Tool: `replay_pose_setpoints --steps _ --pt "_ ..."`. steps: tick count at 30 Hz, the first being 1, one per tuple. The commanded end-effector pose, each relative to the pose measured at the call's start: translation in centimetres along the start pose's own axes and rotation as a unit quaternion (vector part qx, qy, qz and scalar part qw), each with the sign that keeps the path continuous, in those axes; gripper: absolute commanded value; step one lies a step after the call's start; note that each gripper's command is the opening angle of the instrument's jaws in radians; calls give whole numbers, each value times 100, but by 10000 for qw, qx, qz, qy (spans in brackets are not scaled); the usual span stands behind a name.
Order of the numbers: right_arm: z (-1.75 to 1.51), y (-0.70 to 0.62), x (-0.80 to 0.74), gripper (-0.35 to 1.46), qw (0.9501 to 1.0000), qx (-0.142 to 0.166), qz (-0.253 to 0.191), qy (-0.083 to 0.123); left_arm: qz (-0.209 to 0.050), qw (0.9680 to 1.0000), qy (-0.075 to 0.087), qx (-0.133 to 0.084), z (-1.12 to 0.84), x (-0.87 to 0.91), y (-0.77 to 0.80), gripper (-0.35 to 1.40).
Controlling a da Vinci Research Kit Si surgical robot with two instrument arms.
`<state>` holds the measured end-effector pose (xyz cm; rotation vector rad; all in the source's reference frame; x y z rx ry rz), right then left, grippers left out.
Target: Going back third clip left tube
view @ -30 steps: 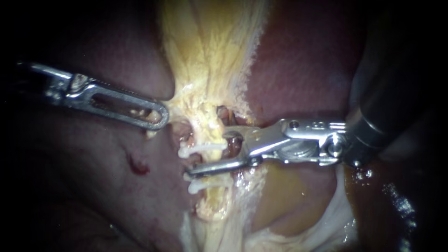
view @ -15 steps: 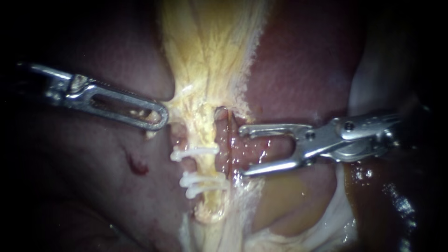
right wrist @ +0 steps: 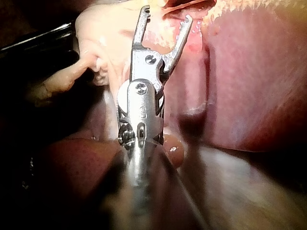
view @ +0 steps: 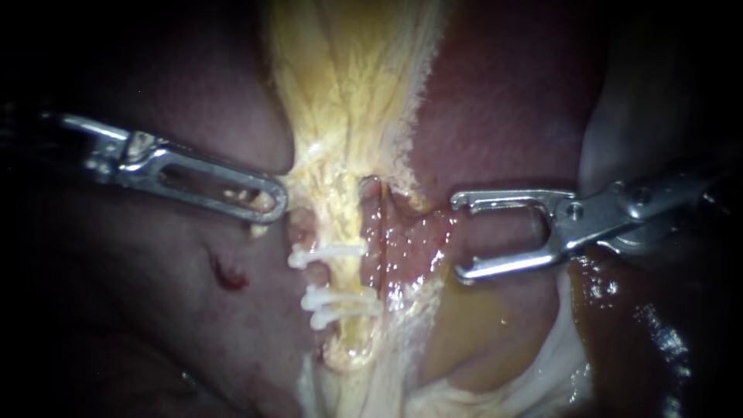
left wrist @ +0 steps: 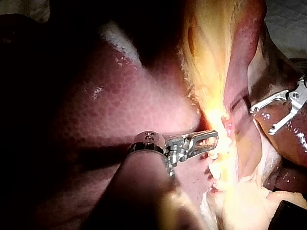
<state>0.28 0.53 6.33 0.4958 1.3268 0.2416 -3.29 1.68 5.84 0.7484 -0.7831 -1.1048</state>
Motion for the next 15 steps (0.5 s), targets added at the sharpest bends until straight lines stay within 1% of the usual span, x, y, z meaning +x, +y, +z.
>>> replay_pose_setpoints --steps 1,5,10,15 --pt "0 0 0 50 10000 2 -28 -1 11 10000 32 3 7 1 2 -35" --pt "-1 -1 0 50 10000 2 -28 -1 54 10000 74 9 28 0 9 -35" --pt "-1 -1 0 50 10000 2 -28 -1 60 9999 81 -3 49 -13 23 -35" --pt "-1 -2 0 50 10000 4 -57 -2 82 9999 119 -26 60 -17 37 -35"
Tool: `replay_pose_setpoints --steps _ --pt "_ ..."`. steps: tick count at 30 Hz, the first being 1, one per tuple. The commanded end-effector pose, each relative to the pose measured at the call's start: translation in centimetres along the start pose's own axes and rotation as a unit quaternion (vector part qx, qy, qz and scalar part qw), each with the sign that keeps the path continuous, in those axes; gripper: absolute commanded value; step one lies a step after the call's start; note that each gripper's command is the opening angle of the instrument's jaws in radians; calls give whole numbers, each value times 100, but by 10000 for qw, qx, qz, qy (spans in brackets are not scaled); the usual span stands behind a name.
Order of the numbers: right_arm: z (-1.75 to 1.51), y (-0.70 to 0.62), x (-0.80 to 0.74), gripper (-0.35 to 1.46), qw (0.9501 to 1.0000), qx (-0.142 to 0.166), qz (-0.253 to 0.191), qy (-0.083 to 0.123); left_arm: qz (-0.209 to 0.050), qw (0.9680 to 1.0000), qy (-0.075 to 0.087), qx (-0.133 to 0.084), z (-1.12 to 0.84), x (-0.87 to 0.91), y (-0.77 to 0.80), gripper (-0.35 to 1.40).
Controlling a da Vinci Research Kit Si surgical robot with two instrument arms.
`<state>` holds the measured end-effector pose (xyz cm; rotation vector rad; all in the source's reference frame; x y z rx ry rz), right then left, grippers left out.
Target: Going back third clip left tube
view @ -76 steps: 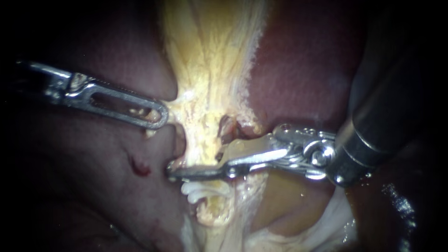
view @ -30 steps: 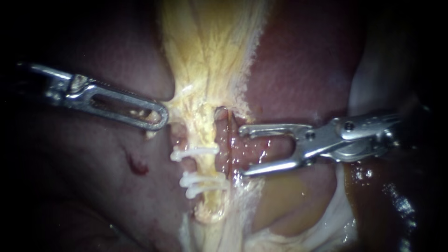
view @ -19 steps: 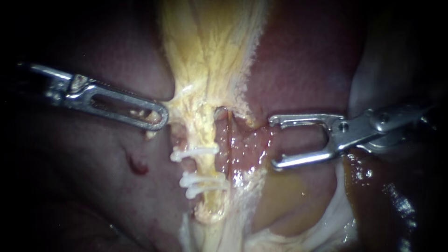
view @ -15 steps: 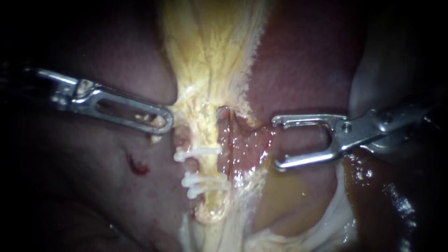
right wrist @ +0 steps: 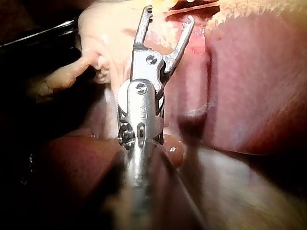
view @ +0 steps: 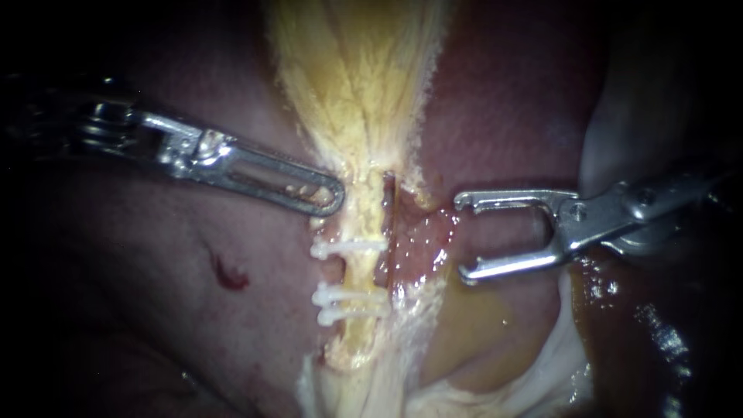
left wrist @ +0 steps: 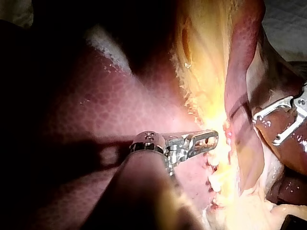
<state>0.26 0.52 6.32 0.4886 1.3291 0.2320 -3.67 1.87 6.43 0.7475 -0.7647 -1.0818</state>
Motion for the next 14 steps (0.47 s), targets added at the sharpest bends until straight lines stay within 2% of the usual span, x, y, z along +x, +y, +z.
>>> replay_pose_setpoints --steps 1,8,14 --pt "0 0 0 50 10000 2 -1 -2 6 10000 1 1 1 1 2 -35" --pt "0 0 1 50 10000 2 1 -1 -4 10000 -1 -23 3 3 -6 -35" --pt "-1 0 1 50 10000 3 -27 -2 -3 10000 0 -22 3 4 -6 -35"
